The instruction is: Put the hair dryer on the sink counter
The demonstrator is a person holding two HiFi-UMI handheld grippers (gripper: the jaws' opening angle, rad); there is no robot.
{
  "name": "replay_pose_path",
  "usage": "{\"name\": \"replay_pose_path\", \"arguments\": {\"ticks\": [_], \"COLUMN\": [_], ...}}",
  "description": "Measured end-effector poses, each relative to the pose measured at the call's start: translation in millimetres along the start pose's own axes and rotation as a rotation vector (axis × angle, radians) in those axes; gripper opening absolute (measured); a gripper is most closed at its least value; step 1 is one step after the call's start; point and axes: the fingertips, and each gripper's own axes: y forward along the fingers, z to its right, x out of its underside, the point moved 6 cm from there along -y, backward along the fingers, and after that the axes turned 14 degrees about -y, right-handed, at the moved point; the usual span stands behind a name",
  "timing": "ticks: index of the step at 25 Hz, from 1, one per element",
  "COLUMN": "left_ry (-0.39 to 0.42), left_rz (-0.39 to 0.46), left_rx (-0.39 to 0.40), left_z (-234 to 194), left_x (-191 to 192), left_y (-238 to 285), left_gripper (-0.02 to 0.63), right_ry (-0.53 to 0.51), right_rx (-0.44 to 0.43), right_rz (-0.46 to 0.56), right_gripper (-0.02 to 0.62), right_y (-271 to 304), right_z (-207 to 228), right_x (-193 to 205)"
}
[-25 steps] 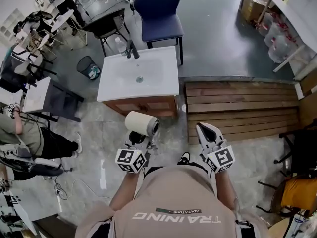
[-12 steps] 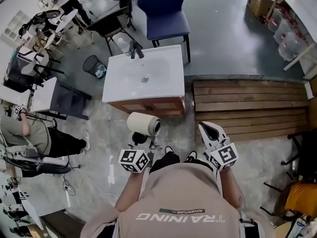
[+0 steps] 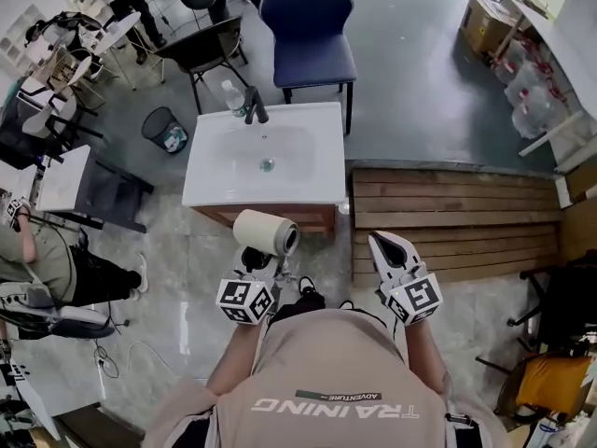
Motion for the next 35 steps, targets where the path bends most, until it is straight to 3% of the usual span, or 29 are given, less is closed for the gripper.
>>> {"name": "replay_pose_path", "arguments": {"ticks": [7, 16, 25, 29, 35], "left_ry": [0.019, 0.000, -0.059, -0.049, -0.048], "left_rz": [0.003, -0.032, -0.104, -0.120, -0.126], "left_rx": [0.069, 0.108, 0.121, 0.134, 0.091], "left_z": [-43, -95, -110, -104, -110], "left_x": [-36, -52, -35, -35, -46], "left_y": [23, 39, 59, 75, 99], "left_gripper": [0.215, 0.215, 0.215, 0.215, 0.215], "right_ry": [-0.061, -0.061, -0.044, -0.021, -0.006], "right_rx": [0.055, 0.122, 0.147, 0.149, 0.112], "right_rz": [-0.013, -0.057, -0.081, -0.089, -0.071], "right_gripper": [0.006, 0.007, 0.007, 0.006, 0.008], "right_y": [45, 85, 98, 103, 130], "right_z": [8, -3, 1, 15, 43], "right_x": [-23, -20, -17, -10, -1]}}
